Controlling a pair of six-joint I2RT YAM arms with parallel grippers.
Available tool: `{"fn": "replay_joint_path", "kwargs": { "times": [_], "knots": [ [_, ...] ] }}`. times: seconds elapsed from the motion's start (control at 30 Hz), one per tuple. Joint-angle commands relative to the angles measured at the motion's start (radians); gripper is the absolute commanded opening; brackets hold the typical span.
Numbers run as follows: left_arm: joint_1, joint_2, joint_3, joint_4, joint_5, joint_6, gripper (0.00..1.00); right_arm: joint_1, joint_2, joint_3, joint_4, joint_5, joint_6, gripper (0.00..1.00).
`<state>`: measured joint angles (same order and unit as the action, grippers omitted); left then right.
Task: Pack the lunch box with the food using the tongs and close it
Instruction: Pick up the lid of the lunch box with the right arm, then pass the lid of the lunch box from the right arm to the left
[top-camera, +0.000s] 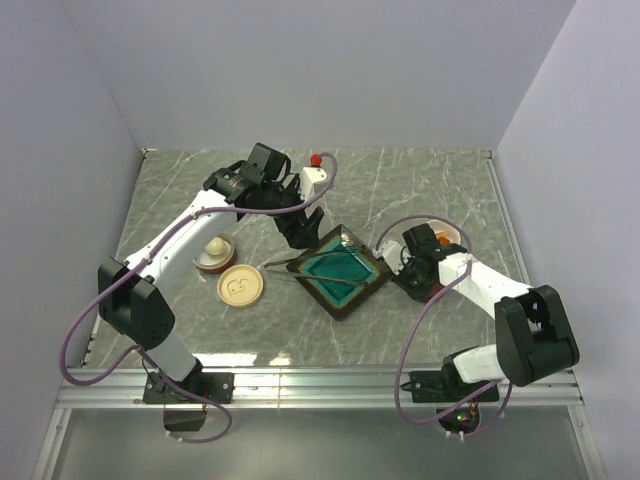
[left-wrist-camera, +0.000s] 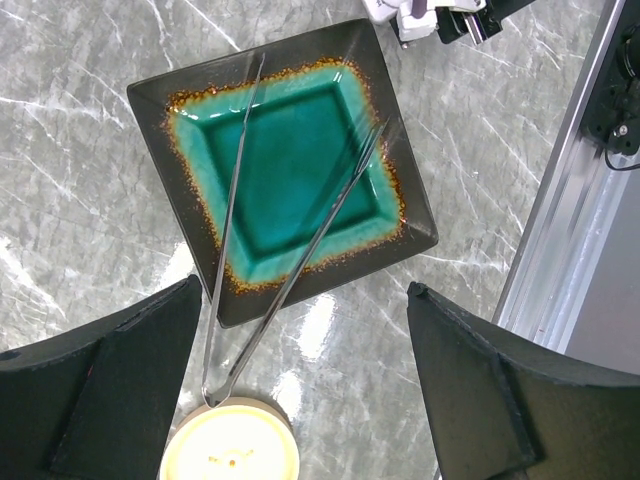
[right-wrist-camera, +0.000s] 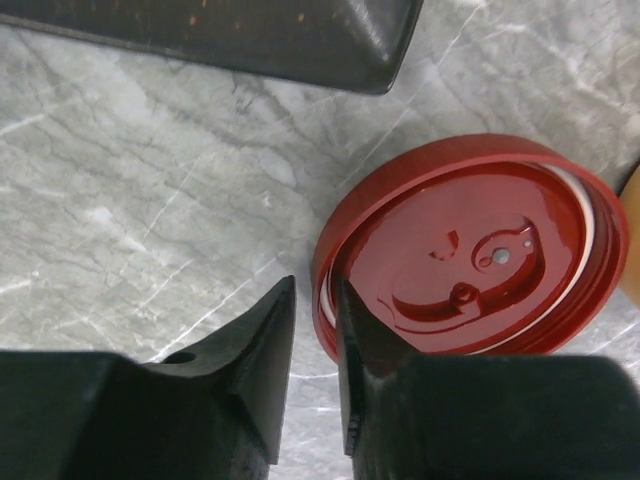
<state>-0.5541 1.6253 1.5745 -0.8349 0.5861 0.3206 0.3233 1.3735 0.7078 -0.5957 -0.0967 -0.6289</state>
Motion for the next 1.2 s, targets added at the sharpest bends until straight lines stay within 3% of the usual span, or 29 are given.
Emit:
{"fn": "replay_joint_path", "kwargs": {
  "times": [0.0, 0.13, 0.33, 0.8, 1.07, 1.17],
  "knots": [
    [-0.003, -0.039, -0.002, 0.022, 0.004, -0.014, 0.89, 0.013, 0.024, -0.014, 0.034, -0.023, 0.017, 0.28],
    [-0.003, -0.038, 0.001, 0.028, 0.0, -0.025, 0.89, 0.022, 0.012, -0.027, 0.027, -0.047, 0.023, 0.22],
    [0.006, -0.051, 0.015, 0.049, 0.02, -0.058, 0.89, 0.023, -0.002, -0.024, -0.007, -0.083, 0.043, 0.0],
    [0.031, -0.199, 0.002, 0.183, 0.035, -0.187, 0.93, 0.019, -0.434, 0.245, -0.251, -0.185, 0.034, 0.0],
    [0.046, -0.448, -0.284, 0.603, 0.162, -0.238, 0.91, 0.002, -0.536, 0.424, -0.201, -0.61, 0.018, 0.0],
    [0.051, -0.495, -0.346, 0.658, 0.202, -0.241, 0.9, 0.002, -0.536, 0.482, -0.182, -0.759, 0.012, 0.0]
  ]
}}
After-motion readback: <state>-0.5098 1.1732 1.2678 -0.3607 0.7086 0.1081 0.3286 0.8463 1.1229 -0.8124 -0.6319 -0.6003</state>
